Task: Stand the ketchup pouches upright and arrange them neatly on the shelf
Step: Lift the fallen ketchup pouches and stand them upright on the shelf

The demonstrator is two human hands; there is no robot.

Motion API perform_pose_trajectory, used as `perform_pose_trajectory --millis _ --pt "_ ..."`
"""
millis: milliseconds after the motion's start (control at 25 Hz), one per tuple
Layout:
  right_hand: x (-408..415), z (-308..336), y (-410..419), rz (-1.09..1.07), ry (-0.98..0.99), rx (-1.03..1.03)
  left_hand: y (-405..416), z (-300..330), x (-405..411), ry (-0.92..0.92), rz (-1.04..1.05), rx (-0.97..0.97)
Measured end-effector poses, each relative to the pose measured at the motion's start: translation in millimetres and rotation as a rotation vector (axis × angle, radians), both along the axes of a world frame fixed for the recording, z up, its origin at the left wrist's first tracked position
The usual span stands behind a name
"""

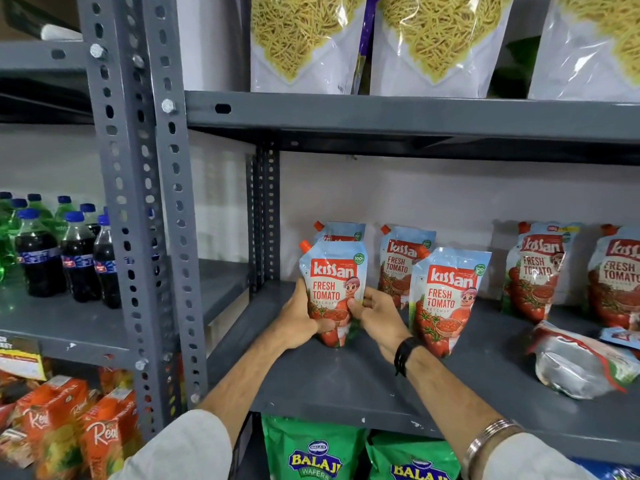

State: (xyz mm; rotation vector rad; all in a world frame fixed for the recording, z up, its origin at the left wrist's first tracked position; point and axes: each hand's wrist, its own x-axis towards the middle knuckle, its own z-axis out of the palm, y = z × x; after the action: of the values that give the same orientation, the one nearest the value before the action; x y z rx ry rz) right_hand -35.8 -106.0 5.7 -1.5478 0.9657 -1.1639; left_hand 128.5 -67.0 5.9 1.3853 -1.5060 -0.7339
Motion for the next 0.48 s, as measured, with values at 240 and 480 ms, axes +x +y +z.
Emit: perform_pose_trajectory --millis 240,480 --pt "-9.9 -4.0 10.4 -0.016 0.082 0.012 8.2 -6.5 13.6 -0.085 0.058 0.081" --pt "-33.8 3.7 24.6 -0.193 0.245 -0.047 36.3 -9.7 15.8 -0.048 0.261 0.069"
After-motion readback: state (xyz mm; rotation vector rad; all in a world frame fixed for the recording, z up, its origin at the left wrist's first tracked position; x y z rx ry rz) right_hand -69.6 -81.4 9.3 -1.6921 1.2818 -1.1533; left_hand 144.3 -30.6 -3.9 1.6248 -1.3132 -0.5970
